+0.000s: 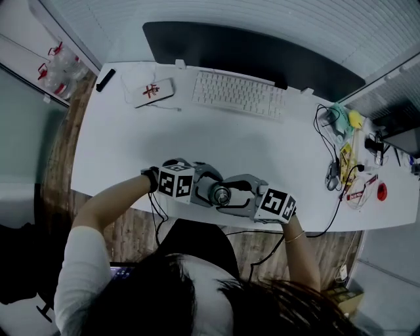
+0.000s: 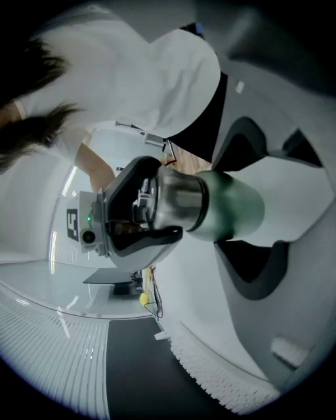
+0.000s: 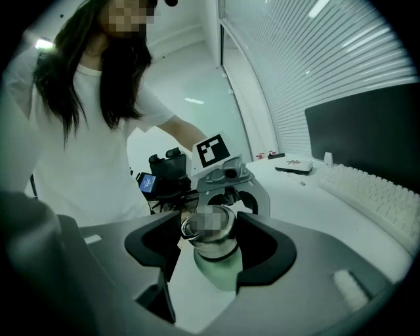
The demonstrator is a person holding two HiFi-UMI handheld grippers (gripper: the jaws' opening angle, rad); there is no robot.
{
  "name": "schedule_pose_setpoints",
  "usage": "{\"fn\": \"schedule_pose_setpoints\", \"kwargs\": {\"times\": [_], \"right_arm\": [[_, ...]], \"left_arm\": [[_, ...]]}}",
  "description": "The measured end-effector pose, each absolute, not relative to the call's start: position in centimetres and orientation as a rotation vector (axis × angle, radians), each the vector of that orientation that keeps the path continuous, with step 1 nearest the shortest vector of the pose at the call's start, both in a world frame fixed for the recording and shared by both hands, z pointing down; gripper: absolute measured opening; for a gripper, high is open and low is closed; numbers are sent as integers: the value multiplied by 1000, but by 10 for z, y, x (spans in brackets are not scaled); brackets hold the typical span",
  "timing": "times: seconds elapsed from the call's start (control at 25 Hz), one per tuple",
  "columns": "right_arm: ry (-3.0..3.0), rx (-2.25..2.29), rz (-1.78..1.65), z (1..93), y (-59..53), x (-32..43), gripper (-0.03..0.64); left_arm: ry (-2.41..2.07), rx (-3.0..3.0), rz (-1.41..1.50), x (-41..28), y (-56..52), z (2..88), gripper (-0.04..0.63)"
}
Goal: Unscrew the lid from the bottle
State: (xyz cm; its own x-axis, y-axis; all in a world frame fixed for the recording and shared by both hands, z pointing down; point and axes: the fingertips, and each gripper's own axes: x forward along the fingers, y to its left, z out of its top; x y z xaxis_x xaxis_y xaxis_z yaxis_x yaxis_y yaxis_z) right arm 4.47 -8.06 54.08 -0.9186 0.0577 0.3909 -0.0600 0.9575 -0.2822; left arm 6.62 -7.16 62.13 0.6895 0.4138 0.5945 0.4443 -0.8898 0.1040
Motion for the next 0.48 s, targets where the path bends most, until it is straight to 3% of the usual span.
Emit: {"fn": "schedule_pose_setpoints", "kwargs": {"times": [0.2, 0.48], "right_arm": [[-2673, 52, 438, 542, -82, 46, 267], [-2787, 807, 618, 519, -93, 64, 268]], "left_arm": [[-693, -2859, -964, 67, -72, 622, 380], [-435, -2997, -918, 64, -72, 624, 379]]}}
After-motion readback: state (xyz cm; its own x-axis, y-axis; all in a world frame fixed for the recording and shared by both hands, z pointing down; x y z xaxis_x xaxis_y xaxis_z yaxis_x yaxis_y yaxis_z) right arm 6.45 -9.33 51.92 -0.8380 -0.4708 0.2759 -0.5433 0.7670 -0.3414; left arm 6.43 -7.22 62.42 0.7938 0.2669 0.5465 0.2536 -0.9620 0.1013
